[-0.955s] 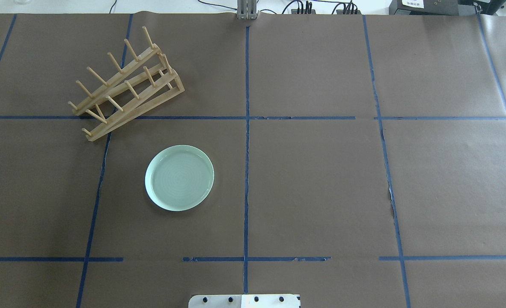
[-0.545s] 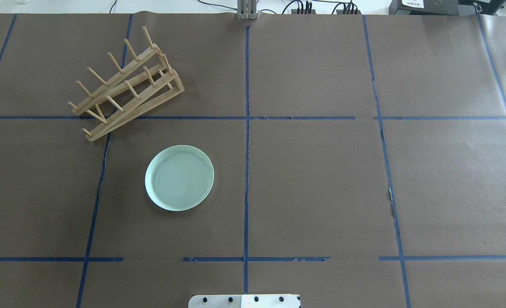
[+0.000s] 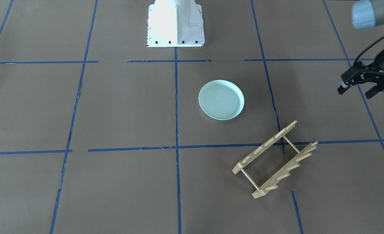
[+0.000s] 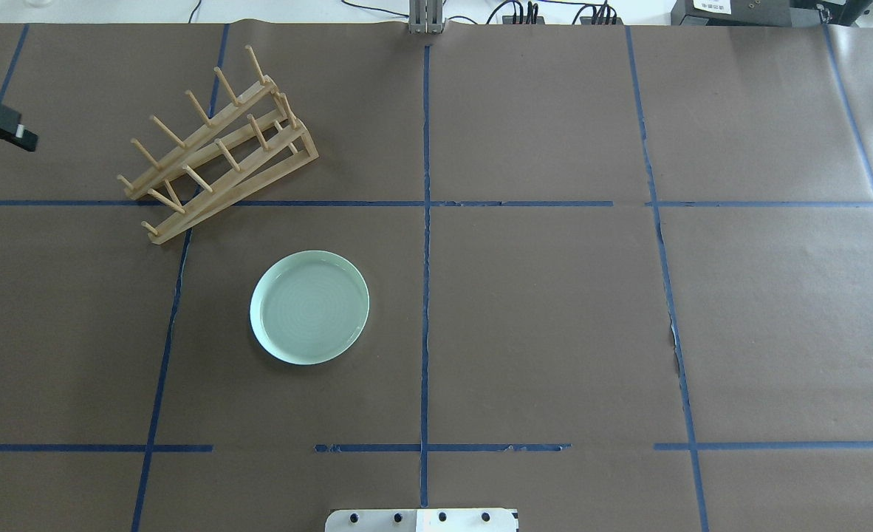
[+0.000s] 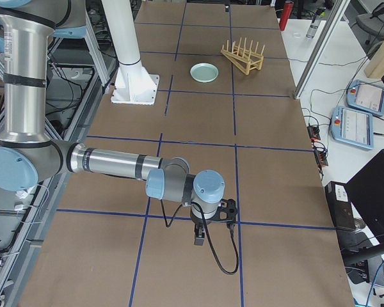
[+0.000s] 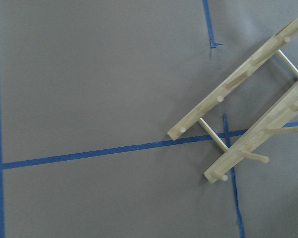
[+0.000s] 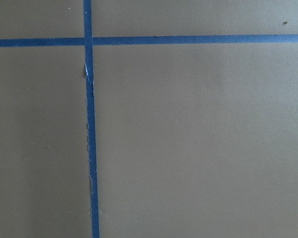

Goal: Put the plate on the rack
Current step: 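Move the left gripper past the wooden rack down toward the pale green plate, then close the left gripper on the rim of the pale green plate, then lift the plate with the left gripper and tilt it upright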

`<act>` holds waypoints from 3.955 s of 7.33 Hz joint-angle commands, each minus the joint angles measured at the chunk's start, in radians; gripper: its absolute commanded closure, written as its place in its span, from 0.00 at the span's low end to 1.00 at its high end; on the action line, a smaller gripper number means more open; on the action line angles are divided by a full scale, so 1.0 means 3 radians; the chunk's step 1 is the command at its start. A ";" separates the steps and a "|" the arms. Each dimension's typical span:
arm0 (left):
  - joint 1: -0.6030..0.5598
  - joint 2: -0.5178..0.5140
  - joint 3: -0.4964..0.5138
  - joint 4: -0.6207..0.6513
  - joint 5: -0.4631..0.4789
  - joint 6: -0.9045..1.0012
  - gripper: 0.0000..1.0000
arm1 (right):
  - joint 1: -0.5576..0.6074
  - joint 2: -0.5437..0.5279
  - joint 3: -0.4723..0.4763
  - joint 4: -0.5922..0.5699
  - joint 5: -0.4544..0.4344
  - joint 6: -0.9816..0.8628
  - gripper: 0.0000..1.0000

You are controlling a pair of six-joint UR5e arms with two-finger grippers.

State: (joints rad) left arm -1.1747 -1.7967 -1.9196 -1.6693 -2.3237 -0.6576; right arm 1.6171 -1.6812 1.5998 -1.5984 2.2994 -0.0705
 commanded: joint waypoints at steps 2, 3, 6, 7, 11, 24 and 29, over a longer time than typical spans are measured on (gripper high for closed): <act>0.1044 -0.0850 0.0012 0.0189 0.0576 -0.1608 0.00 | 0.0004 0.0000 -0.0005 0.0000 0.0000 0.0000 0.00; 0.1290 -0.1227 0.0144 0.0595 0.0764 -0.1870 0.00 | 0.0004 0.0000 0.0000 0.0000 0.0000 0.0000 0.00; 0.1808 -0.1955 0.1159 0.0840 0.1179 -0.2368 0.01 | 0.0004 0.0000 0.0000 0.0000 0.0000 0.0000 0.00; 0.1986 -0.2038 0.1436 0.0830 0.1342 -0.2440 0.02 | -0.0001 0.0000 0.0000 0.0000 0.0000 0.0000 0.00; 0.2218 -0.2044 0.1638 0.0799 0.1420 -0.2512 0.52 | 0.0004 0.0000 -0.0005 0.0000 0.0000 0.0000 0.00; 0.1454 -0.1988 0.0841 -0.0386 0.0758 -0.2934 1.00 | 0.0004 0.0000 -0.0005 0.0000 0.0000 0.0000 0.00; 0.0450 -0.1513 0.0988 -0.2859 0.0398 -0.3993 1.00 | 0.0004 0.0000 -0.0005 0.0000 0.0000 0.0000 0.00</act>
State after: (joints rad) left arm -0.9807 -2.2795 -1.6478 -2.3773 -2.1975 -1.7704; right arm 1.6180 -1.6812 1.5992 -1.5984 2.2995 -0.0705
